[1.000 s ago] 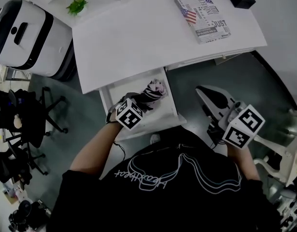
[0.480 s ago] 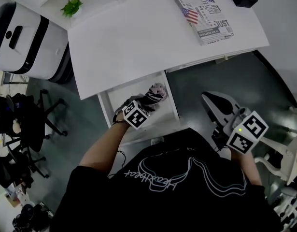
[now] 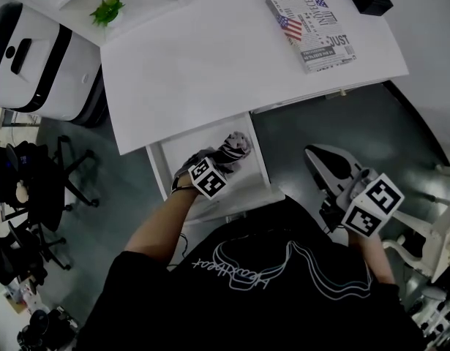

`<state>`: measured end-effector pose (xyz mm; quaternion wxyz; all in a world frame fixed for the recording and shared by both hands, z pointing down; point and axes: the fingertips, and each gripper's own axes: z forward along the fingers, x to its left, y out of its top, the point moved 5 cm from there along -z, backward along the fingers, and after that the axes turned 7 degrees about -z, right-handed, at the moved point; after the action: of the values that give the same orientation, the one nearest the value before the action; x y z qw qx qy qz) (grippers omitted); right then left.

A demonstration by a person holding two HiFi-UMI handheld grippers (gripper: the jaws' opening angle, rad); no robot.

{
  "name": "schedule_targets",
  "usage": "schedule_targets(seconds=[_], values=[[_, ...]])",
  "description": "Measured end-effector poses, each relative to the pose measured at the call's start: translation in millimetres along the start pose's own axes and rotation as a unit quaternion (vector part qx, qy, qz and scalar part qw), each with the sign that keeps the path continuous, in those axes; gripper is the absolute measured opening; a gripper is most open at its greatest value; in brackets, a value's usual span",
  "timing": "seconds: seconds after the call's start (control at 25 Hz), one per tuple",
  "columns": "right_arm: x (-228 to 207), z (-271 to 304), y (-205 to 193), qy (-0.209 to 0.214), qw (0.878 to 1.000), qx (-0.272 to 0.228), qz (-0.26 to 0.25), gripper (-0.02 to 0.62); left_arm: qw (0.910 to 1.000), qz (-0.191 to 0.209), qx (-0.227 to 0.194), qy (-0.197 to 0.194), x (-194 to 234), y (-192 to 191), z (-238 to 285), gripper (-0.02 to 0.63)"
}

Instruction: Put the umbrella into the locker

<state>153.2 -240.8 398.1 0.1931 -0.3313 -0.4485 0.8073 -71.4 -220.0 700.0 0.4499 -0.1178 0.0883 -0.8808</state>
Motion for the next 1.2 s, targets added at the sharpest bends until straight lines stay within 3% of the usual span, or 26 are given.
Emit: schedule_targets(seconds=[0.2,0.48,0.64,0.76,0.88,1.04,1.08,1.2], values=[[2,4,2,0.008,1.000,0.005,-0.002,0.003,1.0000,-0.003,0.005,-0.001,0,0,1,0.238],[12,16,1,0.033,0.999,0.012,-0.003,0.003,0.9989,-0.042,-0.016,-0.007,3,0,-12,0.316],[20,24,-2,0.052,0.998,0.013,0.010,0.003,0.9973,-0.055,-0.046,-0.013,4,2,-37,0.325],[30,29,-2,0.070,0.997,0.009,0.018,0.003,0.9925,-0.078,-0.092,-0.017,4,7,-68,0.325],[40,34,0,0.084,0.996,0.009,0.013,0.003,0.9787,-0.133,-0.155,-0.022,8,14,-109,0.325],[60,40,-1,0.103,0.995,0.000,0.005,0.003,0.9418,-0.216,-0.256,-0.032,8,19,-173,0.319],[66,40,-2,0.109,0.994,-0.002,0.003,0.003,0.9336,-0.222,-0.279,-0.028,5,19,-189,0.301],[87,37,-2,0.122,0.992,-0.009,-0.006,0.003,0.9099,-0.222,-0.349,-0.033,-19,17,-240,0.144]])
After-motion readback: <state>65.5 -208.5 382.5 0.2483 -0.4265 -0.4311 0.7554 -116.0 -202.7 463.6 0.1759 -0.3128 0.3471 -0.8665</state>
